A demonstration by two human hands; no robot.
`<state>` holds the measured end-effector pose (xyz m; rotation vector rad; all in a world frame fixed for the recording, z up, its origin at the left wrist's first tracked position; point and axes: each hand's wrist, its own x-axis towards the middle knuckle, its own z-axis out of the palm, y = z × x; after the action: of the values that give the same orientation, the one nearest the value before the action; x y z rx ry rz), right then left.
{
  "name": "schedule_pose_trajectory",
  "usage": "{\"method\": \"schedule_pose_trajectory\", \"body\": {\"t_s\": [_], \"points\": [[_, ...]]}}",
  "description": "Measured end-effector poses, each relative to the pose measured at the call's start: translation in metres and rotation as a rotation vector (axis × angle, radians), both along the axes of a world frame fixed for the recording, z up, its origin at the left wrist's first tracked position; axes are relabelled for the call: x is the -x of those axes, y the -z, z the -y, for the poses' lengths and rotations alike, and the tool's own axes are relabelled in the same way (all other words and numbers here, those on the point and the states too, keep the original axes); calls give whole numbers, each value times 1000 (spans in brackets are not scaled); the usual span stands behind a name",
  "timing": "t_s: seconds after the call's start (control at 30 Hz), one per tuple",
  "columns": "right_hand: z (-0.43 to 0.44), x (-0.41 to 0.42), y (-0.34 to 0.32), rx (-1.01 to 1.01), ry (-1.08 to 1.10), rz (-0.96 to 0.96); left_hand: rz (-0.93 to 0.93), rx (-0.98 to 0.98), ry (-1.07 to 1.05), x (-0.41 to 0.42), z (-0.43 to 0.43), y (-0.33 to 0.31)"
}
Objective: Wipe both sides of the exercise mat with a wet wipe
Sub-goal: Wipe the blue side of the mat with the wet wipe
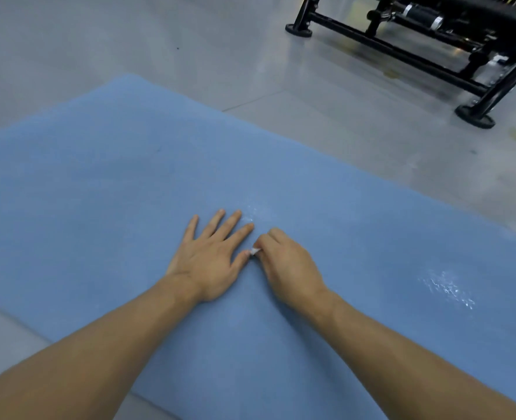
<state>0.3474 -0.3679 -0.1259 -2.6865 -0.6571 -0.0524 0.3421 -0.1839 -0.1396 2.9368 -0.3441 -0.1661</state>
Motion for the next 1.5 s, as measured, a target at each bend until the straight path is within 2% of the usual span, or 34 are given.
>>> {"method": "schedule_pose_trajectory", "body": {"t_s": [0.13,0.23,0.5,0.63,0.7,0.87,1.03,1.13,1.2,1.33,1.5], "points": [[17,51,-2,73,-108,-18,-23,2,8,0,-1,-4],[35,47,-2,145,-74,13,-16,20,12,0,-3,-4],[110,-58,-2,310,459,134,12,23,17,0,-3,-1],[105,-83,4,243,582,138,33,11,15,-1,-1,2],[90,-82,11,113,551,193,28,8,16,-1,-1,1],[46,-28,19,-88,200,198,14,-5,13,1,0,-2],[52,61,12,-118,-80,129,7,-26,6,1,1,-3],[69,86,0,157,-49,-136,8,-34,6,2,0,-1],[74,92,-5,301,-43,-206,3,-24,5,2,0,0],[71,83,-2,357,-2,-178,7,-37,3,1,0,1],[88,17,7,301,320,-181,10,-20,10,2,-1,2]]}}
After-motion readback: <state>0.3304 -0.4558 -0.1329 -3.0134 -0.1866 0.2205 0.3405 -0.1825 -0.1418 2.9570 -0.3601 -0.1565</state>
